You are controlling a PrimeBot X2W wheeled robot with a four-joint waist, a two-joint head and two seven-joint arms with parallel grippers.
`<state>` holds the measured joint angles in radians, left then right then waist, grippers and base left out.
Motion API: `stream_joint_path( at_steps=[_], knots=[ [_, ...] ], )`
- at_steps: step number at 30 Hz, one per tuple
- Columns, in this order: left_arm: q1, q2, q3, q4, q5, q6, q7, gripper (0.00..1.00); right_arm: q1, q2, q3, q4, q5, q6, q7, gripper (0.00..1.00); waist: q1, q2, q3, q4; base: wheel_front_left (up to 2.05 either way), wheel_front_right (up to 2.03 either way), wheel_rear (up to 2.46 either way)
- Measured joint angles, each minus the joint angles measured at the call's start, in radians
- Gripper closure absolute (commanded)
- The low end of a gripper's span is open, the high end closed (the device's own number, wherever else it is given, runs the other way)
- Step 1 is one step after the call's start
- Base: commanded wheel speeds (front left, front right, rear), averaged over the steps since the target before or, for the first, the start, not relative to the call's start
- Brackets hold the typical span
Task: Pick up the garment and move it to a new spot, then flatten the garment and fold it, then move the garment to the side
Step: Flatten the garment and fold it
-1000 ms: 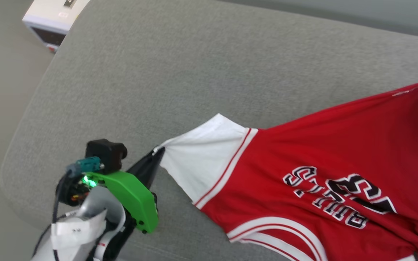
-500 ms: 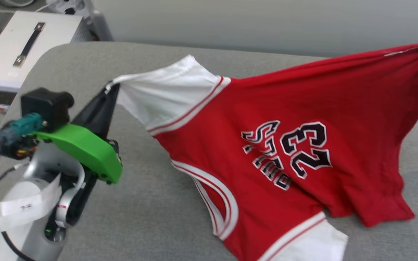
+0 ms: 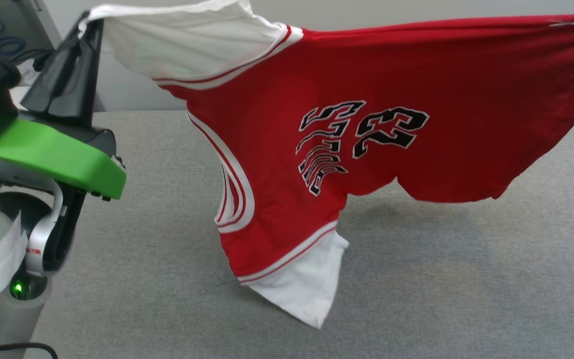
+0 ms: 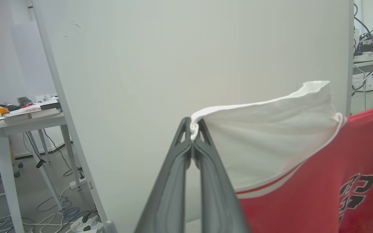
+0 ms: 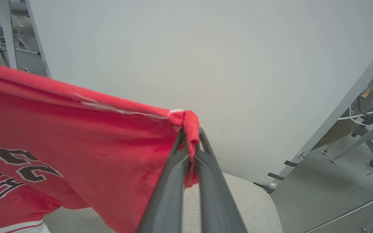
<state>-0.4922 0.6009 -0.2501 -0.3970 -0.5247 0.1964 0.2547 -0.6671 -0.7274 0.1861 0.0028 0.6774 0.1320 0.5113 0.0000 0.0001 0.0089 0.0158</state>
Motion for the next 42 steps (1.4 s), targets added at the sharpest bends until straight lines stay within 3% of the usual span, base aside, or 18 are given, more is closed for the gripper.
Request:
stream_joint_path(
  at_steps=[12, 21, 31, 42],
  knots=[
    [-0.126, 0.02, 0.024, -0.05, 0.041, -0.001, -0.026, 1.0, 0.036, 0.039, -0.1, -0.105, -0.043, 0.0, -0.016, 1.0, 0.0, 0.0, -0.001, -0.03, 0.0, 0.0, 0.0],
    [-0.175, 0.049, 0.023, -0.019, 0.04, -0.035, -0.001, 1.0, 0.039, 0.054, -0.127, -0.116, -0.055, 0.0, -0.025, 1.0, 0.0, 0.0, 0.027, -0.024, 0.0, 0.0, 0.0],
    [-0.338, 0.115, 0.023, 0.091, 0.021, -0.134, 0.036, 1.0, -0.082, 0.025, -0.091, -0.061, -0.081, 0.001, -0.053, 1.0, 0.0, 0.0, 0.132, -0.021, 0.0, 0.0, 0.0],
    [-0.778, 0.128, -0.031, 0.379, 0.063, -0.282, -0.009, 1.0, -0.459, 0.044, 0.023, 0.144, -0.165, 0.001, -0.116, 1.0, 0.0001, 0.0, 0.345, -0.02, 0.0, 0.0, 0.0]
  ],
)
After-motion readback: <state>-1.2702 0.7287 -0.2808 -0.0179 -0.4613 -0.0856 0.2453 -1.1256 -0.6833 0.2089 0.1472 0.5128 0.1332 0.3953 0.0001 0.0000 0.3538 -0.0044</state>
